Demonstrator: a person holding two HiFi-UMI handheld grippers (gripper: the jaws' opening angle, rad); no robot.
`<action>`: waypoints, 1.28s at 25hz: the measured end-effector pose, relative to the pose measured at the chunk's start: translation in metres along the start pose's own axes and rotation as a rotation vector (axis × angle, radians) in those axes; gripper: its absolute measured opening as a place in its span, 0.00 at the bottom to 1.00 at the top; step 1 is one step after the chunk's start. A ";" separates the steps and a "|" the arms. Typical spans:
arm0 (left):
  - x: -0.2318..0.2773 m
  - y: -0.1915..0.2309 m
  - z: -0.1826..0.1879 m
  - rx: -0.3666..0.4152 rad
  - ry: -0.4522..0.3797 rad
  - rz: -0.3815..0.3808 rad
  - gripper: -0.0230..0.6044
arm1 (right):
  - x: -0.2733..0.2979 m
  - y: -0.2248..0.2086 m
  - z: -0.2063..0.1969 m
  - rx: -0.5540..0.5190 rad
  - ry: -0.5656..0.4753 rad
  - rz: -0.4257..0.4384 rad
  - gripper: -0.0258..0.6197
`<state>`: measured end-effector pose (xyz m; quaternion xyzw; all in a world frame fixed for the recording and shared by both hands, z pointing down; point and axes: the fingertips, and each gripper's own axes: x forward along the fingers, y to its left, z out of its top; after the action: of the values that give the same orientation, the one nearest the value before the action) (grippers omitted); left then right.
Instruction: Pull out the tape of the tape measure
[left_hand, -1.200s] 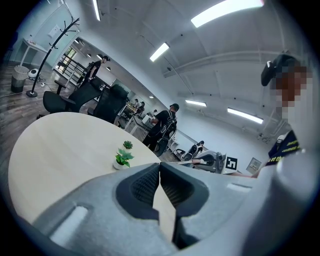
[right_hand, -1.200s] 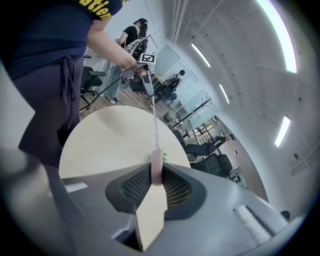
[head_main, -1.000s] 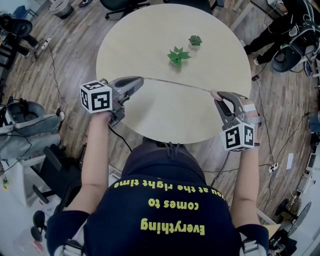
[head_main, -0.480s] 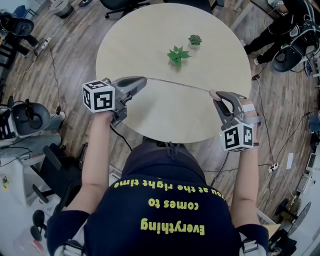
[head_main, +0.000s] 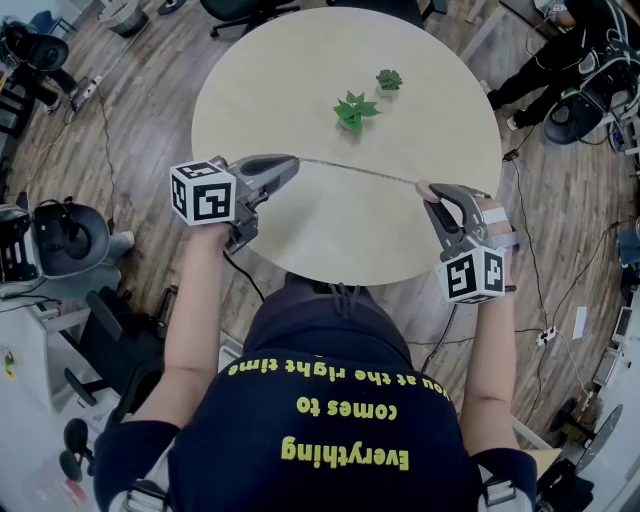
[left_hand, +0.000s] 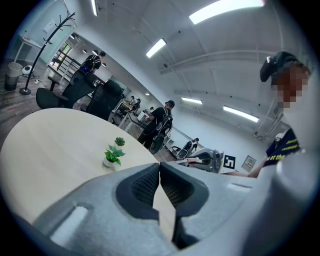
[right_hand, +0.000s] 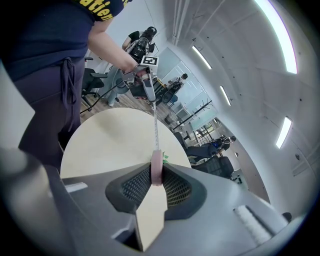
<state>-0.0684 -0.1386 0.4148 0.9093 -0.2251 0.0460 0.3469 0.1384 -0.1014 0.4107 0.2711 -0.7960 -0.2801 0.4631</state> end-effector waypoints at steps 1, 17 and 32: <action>0.001 -0.001 -0.001 0.000 0.002 -0.002 0.05 | 0.000 0.001 0.000 0.000 -0.001 0.000 0.17; 0.013 -0.010 -0.005 0.003 0.022 -0.029 0.05 | 0.002 0.005 0.002 0.003 -0.011 0.008 0.17; 0.019 -0.021 -0.006 0.008 0.038 -0.055 0.05 | -0.001 0.006 0.011 -0.002 -0.017 0.013 0.17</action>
<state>-0.0413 -0.1282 0.4108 0.9155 -0.1934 0.0546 0.3485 0.1284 -0.0945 0.4093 0.2631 -0.8013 -0.2802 0.4584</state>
